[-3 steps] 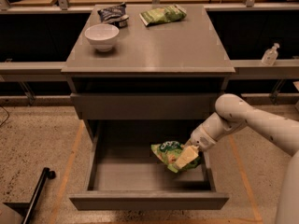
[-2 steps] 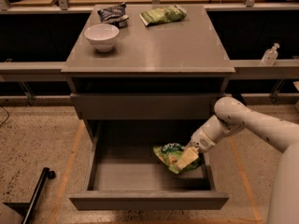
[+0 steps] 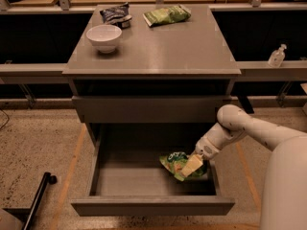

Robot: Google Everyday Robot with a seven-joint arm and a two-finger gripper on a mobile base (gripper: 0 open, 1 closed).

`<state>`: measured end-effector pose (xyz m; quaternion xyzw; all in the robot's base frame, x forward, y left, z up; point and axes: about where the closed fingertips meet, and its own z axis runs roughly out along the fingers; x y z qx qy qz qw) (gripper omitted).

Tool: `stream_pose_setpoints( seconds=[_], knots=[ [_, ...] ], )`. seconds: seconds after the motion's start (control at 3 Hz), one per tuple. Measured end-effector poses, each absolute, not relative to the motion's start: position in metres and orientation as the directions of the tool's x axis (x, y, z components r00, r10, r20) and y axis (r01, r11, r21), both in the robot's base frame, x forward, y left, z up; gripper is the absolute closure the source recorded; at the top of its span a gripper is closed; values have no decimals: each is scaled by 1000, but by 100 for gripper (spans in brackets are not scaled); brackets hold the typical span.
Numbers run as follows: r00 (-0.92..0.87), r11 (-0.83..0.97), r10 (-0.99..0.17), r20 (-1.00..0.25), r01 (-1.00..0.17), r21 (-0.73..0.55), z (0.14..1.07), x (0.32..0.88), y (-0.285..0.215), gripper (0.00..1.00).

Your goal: Place green rice chip bag into middle drawer

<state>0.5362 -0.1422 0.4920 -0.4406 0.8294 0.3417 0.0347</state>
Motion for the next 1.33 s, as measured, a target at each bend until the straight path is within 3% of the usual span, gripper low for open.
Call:
stream_pose_setpoints(
  seconds=[1.33],
  knots=[
    [-606,381,-716,-345,-754,534,499,517,-139,4]
  ],
)
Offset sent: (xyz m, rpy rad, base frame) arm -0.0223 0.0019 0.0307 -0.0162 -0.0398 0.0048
